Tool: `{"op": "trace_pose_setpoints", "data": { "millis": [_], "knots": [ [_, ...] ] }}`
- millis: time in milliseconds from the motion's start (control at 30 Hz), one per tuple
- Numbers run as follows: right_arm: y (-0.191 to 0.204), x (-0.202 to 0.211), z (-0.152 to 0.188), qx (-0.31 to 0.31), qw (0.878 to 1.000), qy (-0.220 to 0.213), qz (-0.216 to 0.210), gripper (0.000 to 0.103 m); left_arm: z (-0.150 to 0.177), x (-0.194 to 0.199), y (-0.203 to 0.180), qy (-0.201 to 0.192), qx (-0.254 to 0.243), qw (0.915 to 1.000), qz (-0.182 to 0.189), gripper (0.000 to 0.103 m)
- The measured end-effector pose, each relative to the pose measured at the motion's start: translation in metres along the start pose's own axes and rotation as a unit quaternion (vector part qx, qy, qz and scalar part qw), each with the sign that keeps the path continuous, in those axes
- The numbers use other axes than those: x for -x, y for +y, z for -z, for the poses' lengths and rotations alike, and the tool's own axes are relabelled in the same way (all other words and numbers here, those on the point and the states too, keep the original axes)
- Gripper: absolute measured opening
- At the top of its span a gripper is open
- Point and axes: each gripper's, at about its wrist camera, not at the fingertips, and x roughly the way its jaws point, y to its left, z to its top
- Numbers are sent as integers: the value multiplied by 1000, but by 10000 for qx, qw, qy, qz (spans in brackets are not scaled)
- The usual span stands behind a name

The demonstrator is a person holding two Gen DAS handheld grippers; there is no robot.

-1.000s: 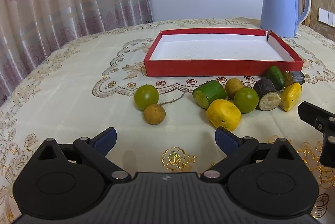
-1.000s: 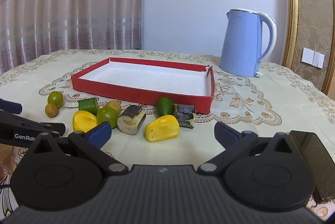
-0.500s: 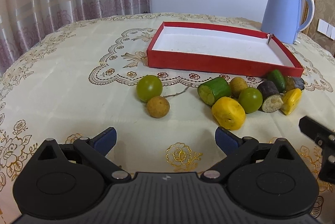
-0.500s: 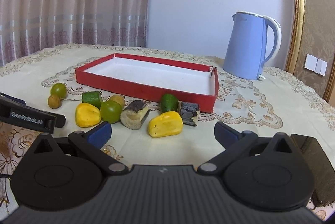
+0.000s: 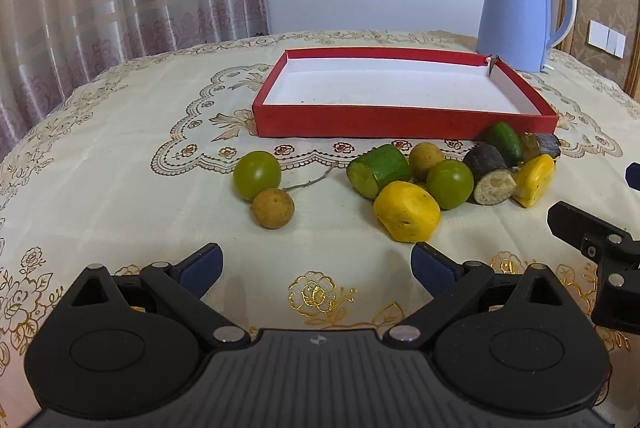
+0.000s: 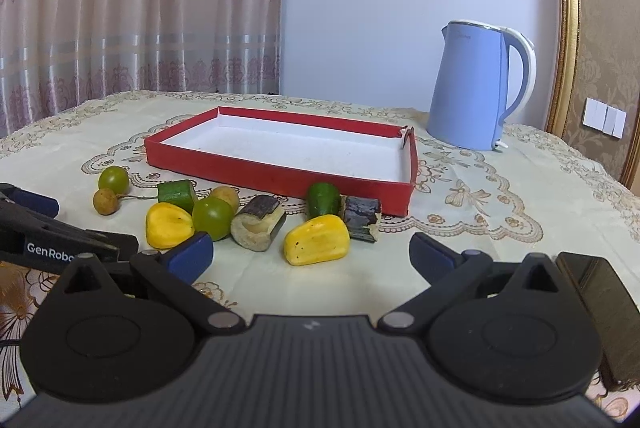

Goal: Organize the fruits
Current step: 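Move the left gripper toward the yellow lemon in the fruit row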

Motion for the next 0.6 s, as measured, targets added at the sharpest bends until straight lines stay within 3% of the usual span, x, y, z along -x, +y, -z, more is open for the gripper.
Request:
{"op": "trace_pose_setpoints", "data": {
  "millis": [600],
  "knots": [
    [-3,3,3,58,9999,-103,100,103,0,-1,-6,50,-66,9999,-65,101]
  ]
}}
